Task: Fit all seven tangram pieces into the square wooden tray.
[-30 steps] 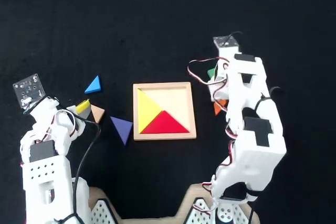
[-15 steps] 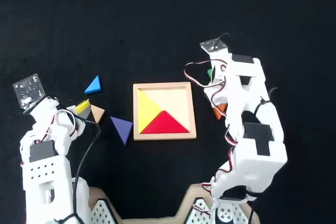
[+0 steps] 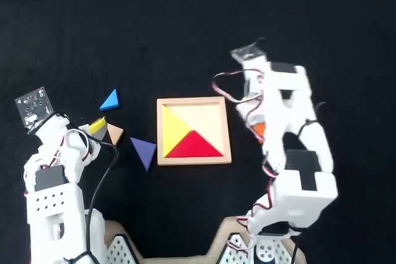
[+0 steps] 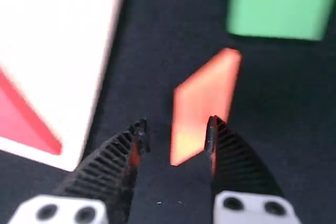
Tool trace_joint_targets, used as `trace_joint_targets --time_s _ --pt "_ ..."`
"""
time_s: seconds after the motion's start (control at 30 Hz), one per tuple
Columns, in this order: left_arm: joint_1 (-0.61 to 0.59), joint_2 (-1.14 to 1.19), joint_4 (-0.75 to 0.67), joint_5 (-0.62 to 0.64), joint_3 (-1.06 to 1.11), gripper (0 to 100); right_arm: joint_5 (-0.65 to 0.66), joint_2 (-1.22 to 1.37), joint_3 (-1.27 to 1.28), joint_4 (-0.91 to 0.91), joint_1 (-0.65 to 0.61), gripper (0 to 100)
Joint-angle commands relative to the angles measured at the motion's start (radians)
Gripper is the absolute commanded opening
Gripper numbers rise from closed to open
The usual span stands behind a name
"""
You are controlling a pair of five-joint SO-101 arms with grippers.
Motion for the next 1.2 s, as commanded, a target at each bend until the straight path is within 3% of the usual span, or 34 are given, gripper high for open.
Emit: trace_joint_targets --time_s 0.0,0.33,1.17 --pt "0.005 -0.012 -0.012 0.009 -0.007 33 -0.020 -0.051 0.019 -0.043 -0.055 17.1" --pt "0.005 -0.012 -0.012 0.009 -0.007 33 -0.038 -0.050 0.022 -0.083 0.012 17.3" --pt "0.008 -0.014 -0.012 0.009 -0.007 33 -0.037 -0.122 -0.035 -0.015 0.011 17.3"
